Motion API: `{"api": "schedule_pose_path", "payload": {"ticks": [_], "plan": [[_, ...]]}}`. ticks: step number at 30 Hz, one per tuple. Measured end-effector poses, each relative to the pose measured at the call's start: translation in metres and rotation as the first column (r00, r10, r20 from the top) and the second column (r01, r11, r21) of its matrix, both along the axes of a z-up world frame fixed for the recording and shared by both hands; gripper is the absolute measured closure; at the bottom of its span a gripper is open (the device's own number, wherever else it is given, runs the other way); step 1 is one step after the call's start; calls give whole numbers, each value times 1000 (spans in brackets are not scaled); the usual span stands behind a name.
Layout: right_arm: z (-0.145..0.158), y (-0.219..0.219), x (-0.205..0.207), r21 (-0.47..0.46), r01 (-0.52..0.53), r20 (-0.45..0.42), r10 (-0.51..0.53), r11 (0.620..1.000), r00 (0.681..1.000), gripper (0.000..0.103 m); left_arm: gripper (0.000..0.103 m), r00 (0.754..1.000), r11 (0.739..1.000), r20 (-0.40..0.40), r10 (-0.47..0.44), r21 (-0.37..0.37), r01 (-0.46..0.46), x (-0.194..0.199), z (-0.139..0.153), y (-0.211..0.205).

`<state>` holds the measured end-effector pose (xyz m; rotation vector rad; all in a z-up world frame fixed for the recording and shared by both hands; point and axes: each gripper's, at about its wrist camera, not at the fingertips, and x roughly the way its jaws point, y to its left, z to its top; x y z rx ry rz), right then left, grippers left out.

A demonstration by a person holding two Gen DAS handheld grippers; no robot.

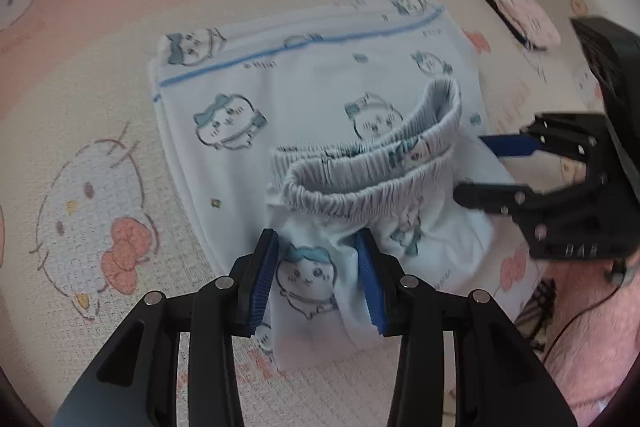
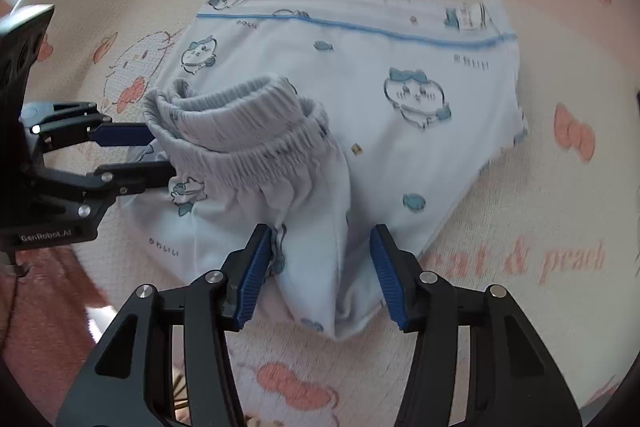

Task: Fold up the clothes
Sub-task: 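Lift the held cuffs and fold them over onto the waistband with both grippers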

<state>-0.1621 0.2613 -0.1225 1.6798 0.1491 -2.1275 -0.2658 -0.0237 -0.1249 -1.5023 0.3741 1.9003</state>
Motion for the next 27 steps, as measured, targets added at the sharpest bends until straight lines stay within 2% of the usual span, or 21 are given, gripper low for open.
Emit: {"api": "schedule_pose_path", "payload": {"ticks": [2,4,8,9,10,11,12,15,22,25,27], "plan": [[5,1,2,-9,24,-41,-24,1000,999,50,61,1000,999,-10,26,31,-26,-3,6,-7],[4,3,0,-11,48,-43,-49,999,998,47,60,999,997,1,45,57,-45,-6,8,-13],[-8,-4,-2,19,20,-24,-19,1000,1000,46,60,998,1000,63,-17,24,15,1,-9,-7],[-7,-7,0,24,2,-34,-1,1000,999,60,61,998,999,46,-38,17,37,6,-7,-4],[-6,-8,2,18,0,-38,1,1000,999,69,76,998,998,25,-59,11,58,11,-4,-1],[-4,-8,3,10,0,-39,0,1000,999,76,82,998,998,18,-68,16,68,14,-2,0],[-3,-8,5,2,1,-41,-1,1000,999,82,85,998,998,-1,-59,13,59,17,1,-2],[3,-7,8,9,12,-74,-11,1000,997,91,88,1000,999,-16,-24,31,25,19,9,-9],[28,-5,15,3,66,-186,-65,998,980,93,88,997,994,-69,42,107,-34,20,37,-26],[45,-13,19,3,73,-248,-70,997,966,93,88,992,989,-114,58,139,-42,14,48,-14],[54,-10,13,10,62,-277,-56,998,959,93,88,991,987,-116,74,148,-56,6,49,-16]]}}
